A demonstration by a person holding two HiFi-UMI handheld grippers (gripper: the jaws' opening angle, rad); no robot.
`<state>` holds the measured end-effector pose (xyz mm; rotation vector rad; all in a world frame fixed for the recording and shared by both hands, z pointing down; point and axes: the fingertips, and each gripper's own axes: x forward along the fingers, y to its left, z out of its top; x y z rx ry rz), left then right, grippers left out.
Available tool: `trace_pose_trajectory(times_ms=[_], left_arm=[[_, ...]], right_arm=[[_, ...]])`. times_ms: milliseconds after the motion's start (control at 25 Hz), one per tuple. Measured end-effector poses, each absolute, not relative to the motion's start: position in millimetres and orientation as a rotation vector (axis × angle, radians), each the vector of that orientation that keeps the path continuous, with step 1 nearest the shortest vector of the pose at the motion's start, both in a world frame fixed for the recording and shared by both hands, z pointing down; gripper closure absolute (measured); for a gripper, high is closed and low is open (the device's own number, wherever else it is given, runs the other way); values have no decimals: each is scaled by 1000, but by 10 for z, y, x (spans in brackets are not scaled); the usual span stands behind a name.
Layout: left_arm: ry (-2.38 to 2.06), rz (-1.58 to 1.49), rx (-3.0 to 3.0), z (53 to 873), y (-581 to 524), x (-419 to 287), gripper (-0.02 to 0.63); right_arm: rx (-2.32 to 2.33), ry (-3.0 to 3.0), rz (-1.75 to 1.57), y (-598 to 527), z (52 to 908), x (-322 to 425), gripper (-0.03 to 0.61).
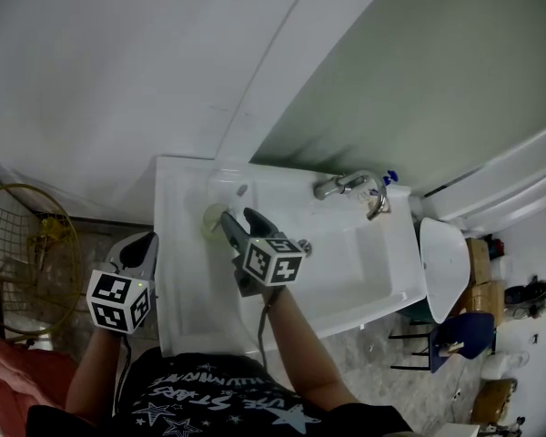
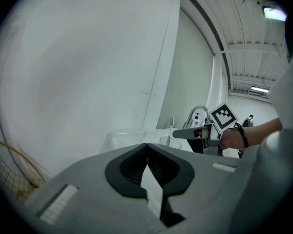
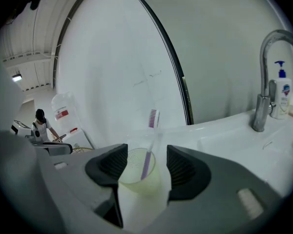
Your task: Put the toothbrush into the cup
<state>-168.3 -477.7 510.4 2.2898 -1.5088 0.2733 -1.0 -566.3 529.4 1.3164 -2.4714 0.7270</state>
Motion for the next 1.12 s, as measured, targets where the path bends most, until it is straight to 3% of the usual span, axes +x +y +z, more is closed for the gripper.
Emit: trace_pose_trajectory(times_ms=[480,920,1120], left_arm=[[-1613,267,2276,4894,-4218,-1666,604],[-1644,302,2303,4629,-3367,-1204,604],[-1642,315,2330,4557,-2956,-953,604]], right_arm=[[1413,-2558,705,-5123,4902,389,324],[1414,-2687,679,-4211,4444,825,326],[1383,-2717,636,-3744,4337,997,412]])
